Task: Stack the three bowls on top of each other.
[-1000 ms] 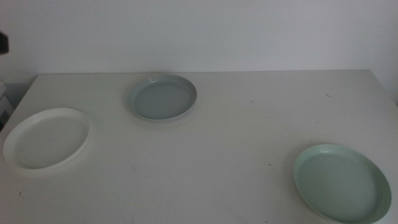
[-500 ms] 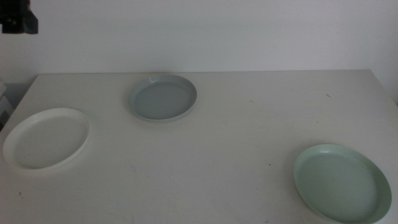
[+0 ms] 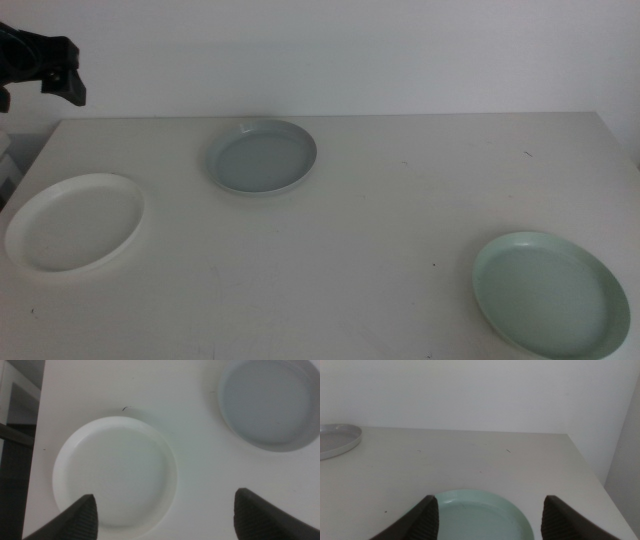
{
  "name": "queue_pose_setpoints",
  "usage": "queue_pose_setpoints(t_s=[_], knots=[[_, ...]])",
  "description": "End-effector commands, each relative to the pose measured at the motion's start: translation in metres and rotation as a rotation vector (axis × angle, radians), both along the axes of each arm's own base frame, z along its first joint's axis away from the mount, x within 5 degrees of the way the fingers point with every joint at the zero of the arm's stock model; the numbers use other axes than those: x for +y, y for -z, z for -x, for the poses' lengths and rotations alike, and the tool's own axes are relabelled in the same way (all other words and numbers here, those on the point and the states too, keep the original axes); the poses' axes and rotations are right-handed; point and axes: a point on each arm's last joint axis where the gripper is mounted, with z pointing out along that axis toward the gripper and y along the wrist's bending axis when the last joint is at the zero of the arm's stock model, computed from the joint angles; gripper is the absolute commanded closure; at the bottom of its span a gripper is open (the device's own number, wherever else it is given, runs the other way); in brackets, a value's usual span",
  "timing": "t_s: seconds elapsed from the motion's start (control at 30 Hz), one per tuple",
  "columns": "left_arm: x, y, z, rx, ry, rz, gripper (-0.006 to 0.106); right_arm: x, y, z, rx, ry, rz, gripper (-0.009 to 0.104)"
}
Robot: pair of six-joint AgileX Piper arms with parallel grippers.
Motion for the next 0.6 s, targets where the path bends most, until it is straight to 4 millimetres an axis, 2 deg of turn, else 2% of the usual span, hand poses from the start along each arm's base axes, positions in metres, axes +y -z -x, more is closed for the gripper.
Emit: queue_pose_setpoints(t_s=[0.0, 0.23, 0.57], knots=[[0.009, -0.019, -0.004, -0.094, 0.004, 0.035, 0.007, -0.001, -0.012, 0.002, -0.118, 0.008, 0.009, 0.043], [0.056, 0.009, -0.03, -0.011, -0.043, 0.062, 0.007, -0.001, -0.012, 0.002, -0.118, 0.008, 0.009, 0.043], [0.124, 0.078, -0.056, 0.095, -0.043, 0.03, 0.007, -0.001, -0.012, 0.002, -0.118, 0.008, 0.009, 0.043]])
